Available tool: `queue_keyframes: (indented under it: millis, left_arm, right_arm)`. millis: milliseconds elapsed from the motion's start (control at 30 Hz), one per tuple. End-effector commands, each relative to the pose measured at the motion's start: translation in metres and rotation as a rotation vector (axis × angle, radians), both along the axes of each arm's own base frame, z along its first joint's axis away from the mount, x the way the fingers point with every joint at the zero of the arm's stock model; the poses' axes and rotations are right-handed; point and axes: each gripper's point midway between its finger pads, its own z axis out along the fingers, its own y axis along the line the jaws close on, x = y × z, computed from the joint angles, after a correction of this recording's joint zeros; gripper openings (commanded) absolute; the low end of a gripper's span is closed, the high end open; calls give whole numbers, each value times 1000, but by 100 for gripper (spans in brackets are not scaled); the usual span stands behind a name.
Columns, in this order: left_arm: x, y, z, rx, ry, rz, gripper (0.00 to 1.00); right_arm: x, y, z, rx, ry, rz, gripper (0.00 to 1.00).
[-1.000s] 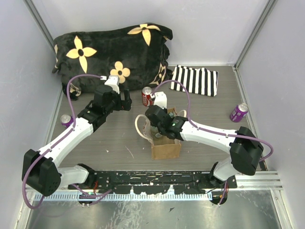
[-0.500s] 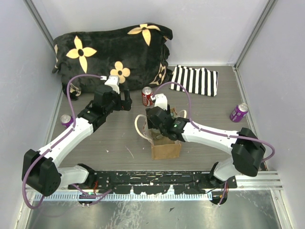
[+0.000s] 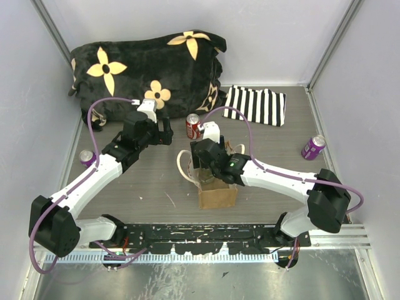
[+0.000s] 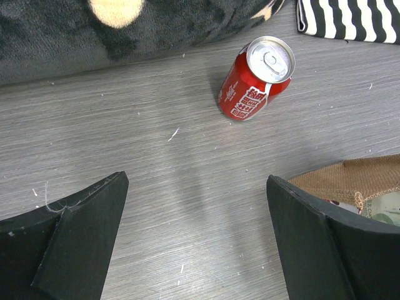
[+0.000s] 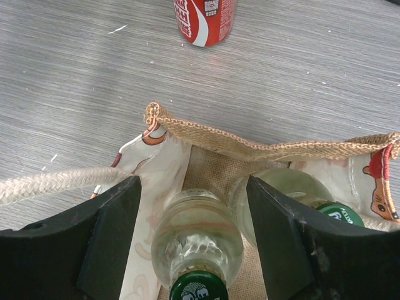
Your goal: Place the beverage into the canvas bag
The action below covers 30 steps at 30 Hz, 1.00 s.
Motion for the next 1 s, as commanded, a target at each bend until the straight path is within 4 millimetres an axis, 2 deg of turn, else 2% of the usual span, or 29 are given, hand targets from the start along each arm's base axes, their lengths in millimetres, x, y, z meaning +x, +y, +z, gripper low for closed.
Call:
queue_keyframes:
  millis: [0,133,367,533,667,767,867,933,967]
  left_arm:
    - [1,0,8,-24,-31,-1,99]
    - [0,0,8,-25,-30,-2,99]
    - [1,-1,10,-28,-34,-6,99]
    - [1,-2,20,-21,-55,-22,99]
    - [4,-4,28,-15,-73,-36,99]
    - [7,-4,34,-9,-88,-31,98]
    - [11,-1,40,-7,-89,-21,98]
    - [14,2,42,-14,-81,-17,98]
    - [14,2,42,-16,-75,-20,98]
  right_arm:
    - [11,14,50,107,-92,-2,75]
    - [14,15,65,122,-113,-3,75]
    - [27,11,115,143,-218,-43,78]
    - [58,-18,159,141,-269,-141,82]
    - [86,-59,193,182,-287,-224,82]
    - [100,-104,202,141,-256,-338,83]
    - [105,-161,189,113,-172,-467,83]
    - [101,-202,170,98,-91,-548,83]
    - [100,-231,162,96,-57,-611,83]
